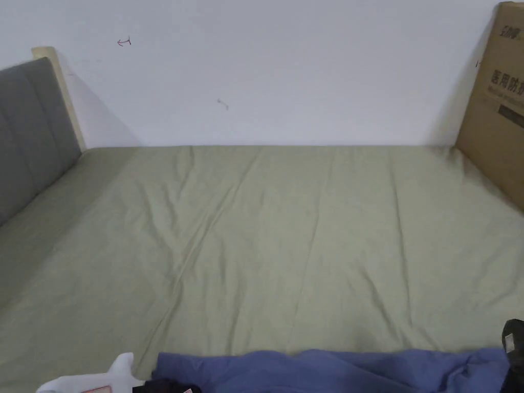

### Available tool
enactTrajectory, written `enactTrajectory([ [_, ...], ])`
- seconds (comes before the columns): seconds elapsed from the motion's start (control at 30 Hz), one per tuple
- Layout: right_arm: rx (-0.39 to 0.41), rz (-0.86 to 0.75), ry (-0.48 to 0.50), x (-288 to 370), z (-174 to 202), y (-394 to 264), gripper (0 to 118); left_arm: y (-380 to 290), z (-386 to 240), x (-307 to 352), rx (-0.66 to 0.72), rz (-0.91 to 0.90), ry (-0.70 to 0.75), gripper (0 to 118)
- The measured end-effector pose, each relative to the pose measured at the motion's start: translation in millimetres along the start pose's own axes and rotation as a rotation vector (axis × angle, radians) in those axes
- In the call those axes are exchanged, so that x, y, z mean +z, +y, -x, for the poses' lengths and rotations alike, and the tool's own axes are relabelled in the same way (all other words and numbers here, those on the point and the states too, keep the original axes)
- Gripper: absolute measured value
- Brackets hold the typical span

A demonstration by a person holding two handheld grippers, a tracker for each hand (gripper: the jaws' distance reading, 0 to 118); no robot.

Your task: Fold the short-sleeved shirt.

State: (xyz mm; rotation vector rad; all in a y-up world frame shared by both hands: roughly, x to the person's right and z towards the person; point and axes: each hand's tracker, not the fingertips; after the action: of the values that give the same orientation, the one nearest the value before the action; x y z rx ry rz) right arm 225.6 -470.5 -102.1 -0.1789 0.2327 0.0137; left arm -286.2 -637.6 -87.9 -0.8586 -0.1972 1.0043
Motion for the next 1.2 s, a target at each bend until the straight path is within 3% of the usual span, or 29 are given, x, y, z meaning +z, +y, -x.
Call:
enactTrajectory([
  [0.13,0.043,-0.001,0.041,8.6,-4.3,13.6,0,-8.4,-55.3,24.9,-0.263,0.017,0.266,6],
  [0.2,0.057,-0.016,0.05,12.8,-6.3,15.6,0,-17.9,-85.0,41.7,-0.465,-0.012,0.454,6],
  [0.27,0.073,-0.033,0.039,14.6,-7.7,11.2,0,-25.6,-108.0,54.5,-0.649,-0.062,0.747,6],
  [0.33,0.08,-0.004,0.032,9.9,-10.7,2.8,0,-36.1,-120.8,55.7,-0.727,-0.067,0.994,6],
  [0.37,0.077,0.018,0.025,7.8,-12.1,-3.0,0,-38.3,-124.9,59.3,-0.699,-0.08,0.98,6],
  [0.5,0.014,0.086,0.015,9.7,-22.2,-18.5,0,-34.4,-146.9,59.7,-0.328,-0.109,0.539,6],
  [0.53,0.008,0.095,0.017,11.5,-23.3,-18.7,0,-34.6,-153.7,51.5,-0.287,-0.101,0.476,6],
  [0.63,0.011,0.103,0.025,16.4,-29.0,-17.2,0,-35.4,-179.6,1.4,-0.328,0.006,0.416,10],
  [0.67,0.012,0.103,0.026,19.1,-30.8,-15.6,0,-36.6,-186.8,-14.6,-0.349,0.024,0.411,23],
  [0.7,0.011,0.103,0.032,21.8,-32.8,-14.2,0,-38.8,-193.2,-30.2,-0.367,0.042,0.402,52],
  [0.73,0.009,0.102,0.037,23.9,-34.2,-13.4,0,-38.2,-196.7,-41.2,-0.382,0.03,0.375,101],
  [0.77,0.008,0.103,0.043,25.5,-35.2,-13.4,0,-41.7,-201.6,-56.4,-0.358,0.049,0.339,118],
  [0.83,0.014,0.109,0.048,27.5,-34.8,-13.2,0,-42.5,-211.1,-61.1,-0.323,0.06,0.191,110],
  [0.9,0.011,0.111,0.053,27.5,-35.0,-13.4,0,-45.7,-221.5,-59.8,-0.319,0.083,0.162,110],
  [1.0,-0.014,0.117,0.063,24.7,-35.5,-11.9,0,-46.9,-231.6,-33.6,-0.434,0.005,0.213,111],
  [1.07,-0.035,0.121,0.069,23.5,-35.7,-9.9,0,-48.6,-231.4,-14.3,-0.511,-0.078,0.326,108],
  [1.2,-0.066,0.129,0.091,23.7,-34.7,-6.9,0,-55.3,-222.0,2.8,-0.583,-0.194,0.471,68],
])
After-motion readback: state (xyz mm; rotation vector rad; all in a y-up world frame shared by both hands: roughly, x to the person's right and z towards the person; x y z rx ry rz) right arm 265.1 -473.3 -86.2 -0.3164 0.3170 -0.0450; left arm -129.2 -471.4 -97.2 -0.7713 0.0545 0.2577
